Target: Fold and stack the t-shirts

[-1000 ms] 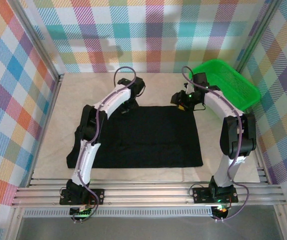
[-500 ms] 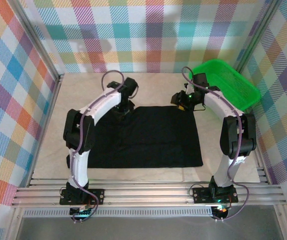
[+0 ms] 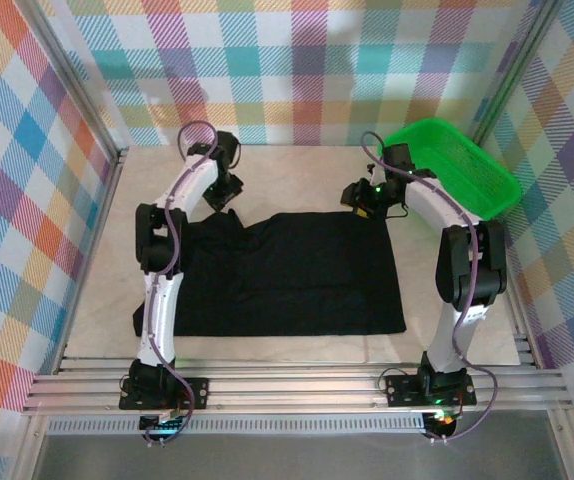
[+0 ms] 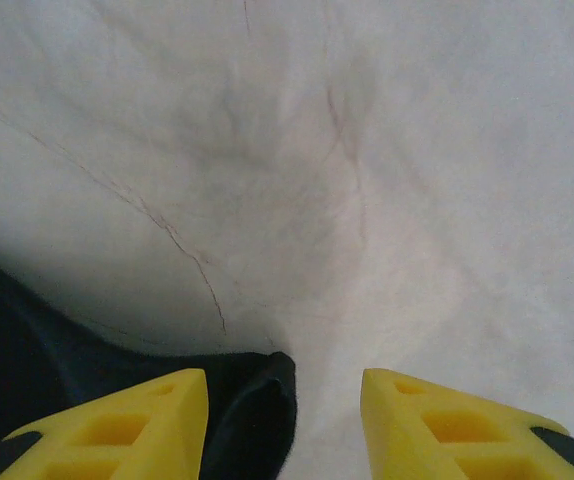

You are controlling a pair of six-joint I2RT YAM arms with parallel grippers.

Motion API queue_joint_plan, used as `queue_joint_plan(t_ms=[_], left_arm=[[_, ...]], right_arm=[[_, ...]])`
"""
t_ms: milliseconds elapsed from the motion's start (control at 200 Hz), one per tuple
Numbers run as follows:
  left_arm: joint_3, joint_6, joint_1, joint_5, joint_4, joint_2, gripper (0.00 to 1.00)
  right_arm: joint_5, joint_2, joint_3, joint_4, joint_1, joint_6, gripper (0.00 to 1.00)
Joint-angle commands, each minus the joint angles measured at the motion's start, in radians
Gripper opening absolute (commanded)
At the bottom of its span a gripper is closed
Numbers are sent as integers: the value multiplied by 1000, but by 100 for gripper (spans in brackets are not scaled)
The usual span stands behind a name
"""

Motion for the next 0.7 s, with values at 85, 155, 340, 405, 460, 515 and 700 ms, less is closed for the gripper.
queue_joint_plan(t_ms=[85,155,340,405,460,515,700], left_arm=[[-55,55,-10,65,18,-25,45],[-91,52,-10,74,44,-37,44],[-110,49,-10,80,45,-29,33],[-109,51,-10,72,40,-29,25],[-105,51,-10,53,35,-37,15],[-107,52,-10,19,30,-56,6],[-42,53,-4,-91,-11,-116,0]], right_arm=[[-3,14,38,-20,-4,-8,48],[-5,18,38,-18,-4,-8,47],[-14,32,51,-16,-4,-3,47],[-6,35,58,-20,-4,-2,47],[9,36,58,-25,-4,-2,47],[37,36,59,-30,-4,1,47],[316,70,94,-127,-4,63,44]])
